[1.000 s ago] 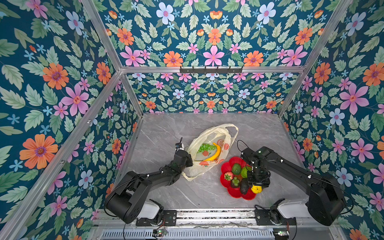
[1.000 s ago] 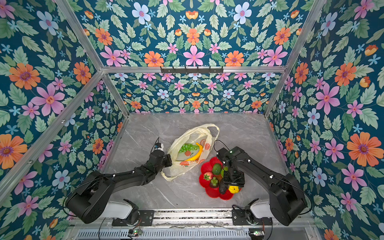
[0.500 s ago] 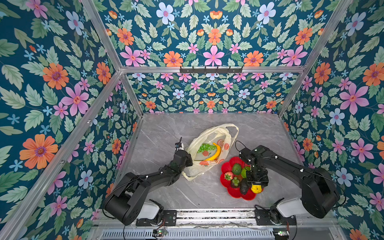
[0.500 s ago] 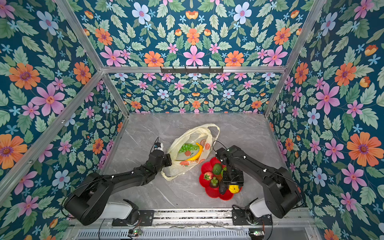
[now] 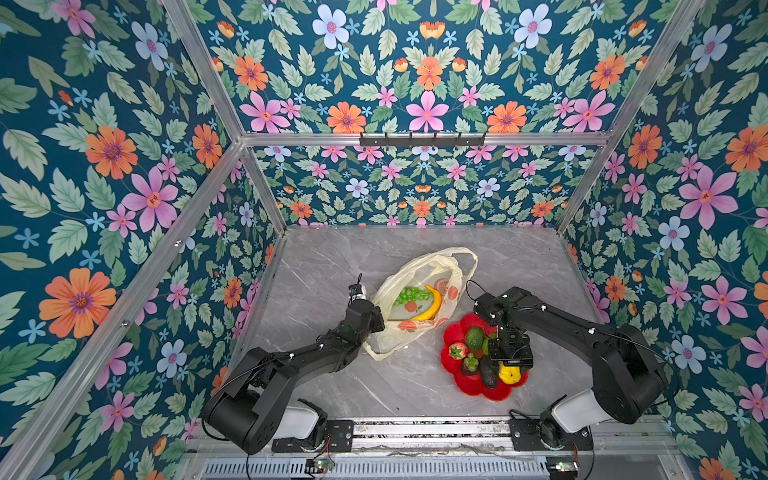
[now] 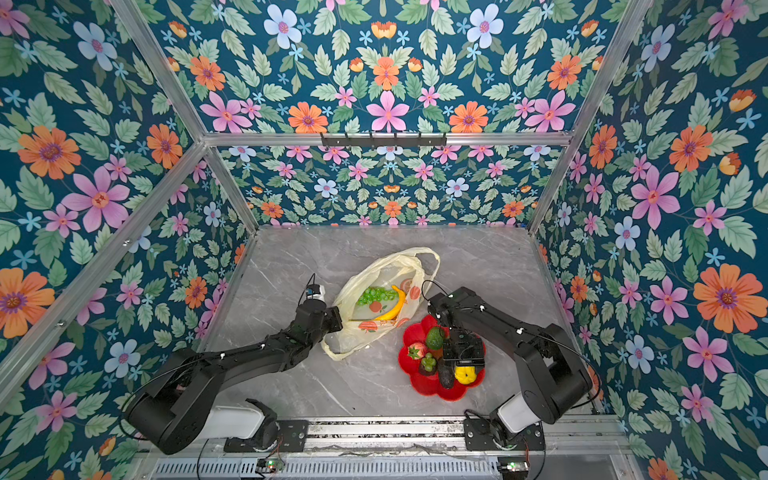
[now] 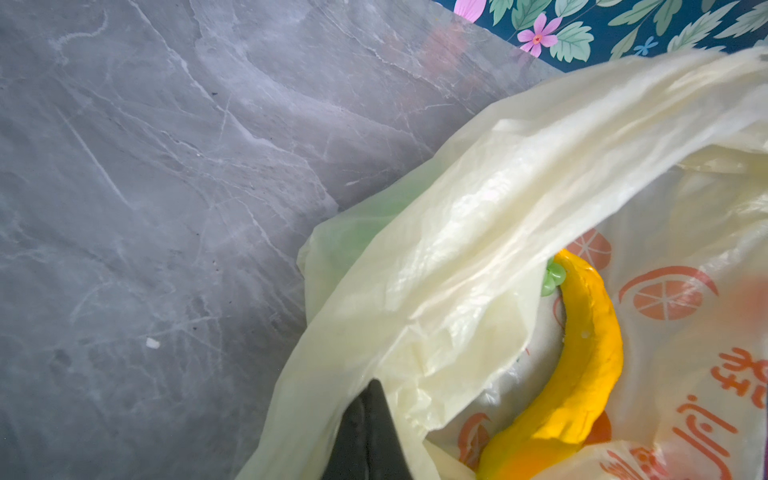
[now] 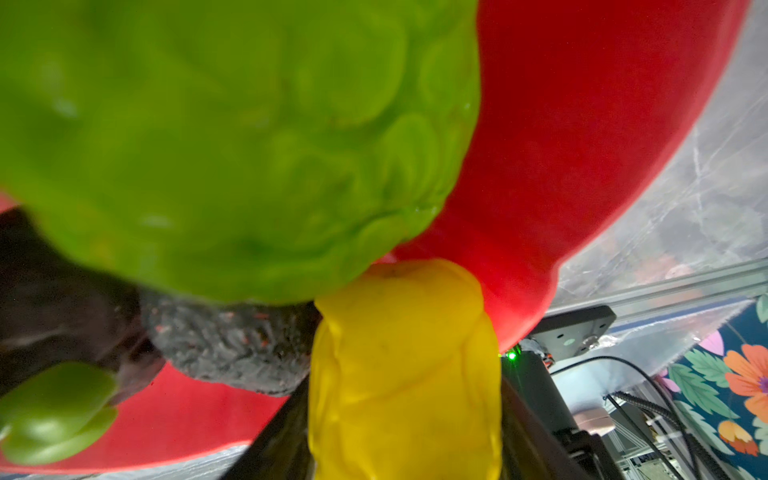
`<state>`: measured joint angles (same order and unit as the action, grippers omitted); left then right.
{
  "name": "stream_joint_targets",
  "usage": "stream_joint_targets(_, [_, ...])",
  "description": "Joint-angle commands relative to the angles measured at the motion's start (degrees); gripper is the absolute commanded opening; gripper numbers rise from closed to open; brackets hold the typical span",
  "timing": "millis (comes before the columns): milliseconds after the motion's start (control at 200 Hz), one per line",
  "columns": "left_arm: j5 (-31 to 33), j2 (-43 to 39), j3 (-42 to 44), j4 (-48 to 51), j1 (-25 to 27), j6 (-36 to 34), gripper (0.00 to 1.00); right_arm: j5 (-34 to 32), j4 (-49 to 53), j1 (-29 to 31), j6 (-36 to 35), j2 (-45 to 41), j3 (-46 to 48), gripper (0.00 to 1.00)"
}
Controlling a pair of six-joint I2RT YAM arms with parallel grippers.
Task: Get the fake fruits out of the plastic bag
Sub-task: 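Lower the lemon into the red plate and open the right gripper, then lift the right gripper from the plate back over the bag mouth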
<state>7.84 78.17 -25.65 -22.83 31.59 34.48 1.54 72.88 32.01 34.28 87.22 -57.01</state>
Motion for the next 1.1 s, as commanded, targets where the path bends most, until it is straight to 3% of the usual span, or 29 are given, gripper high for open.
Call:
stream_joint_targets(0, [0.34,-0.6,0.23,0.24,-0.23,-0.29,0.0,-1.48,1.79,0.02,-0.43,-0.42,-0.88,0.71])
stream_joint_targets(250, [-0.01,-0.4,0.16,0.15,-0.39,-0.29,0.0,-3.21,2.71,-0.01,-0.14,-2.27,-2.12,0.77])
stream_joint_targets(520, [-0.7,-0.01,-0.03,0.07,-0.4,-0.29,0.0,-4.06,3.04,0.0,0.93,-5.06,-3.35,0.77])
stream_joint_targets(670, [-1.41,0.32,-0.17,-0.4,-0.47,-0.29,0.0,-5.92,2.37,1.78,4.23,-7.77,-6.98,0.71])
stream_joint_targets(860, [-1.81,0.88,-0.45,-1.01,-0.46,-1.04,0.0,-6.41,-8.26,7.18,9.03,-9.39,-10.25,0.68])
stream_joint_targets(1095, [-1.51,-1.26,-0.35,-0.9,-0.05,-2.72,0.0,-8.4,-25.49,12.24,11.51,-2.88,-16.09,0.62])
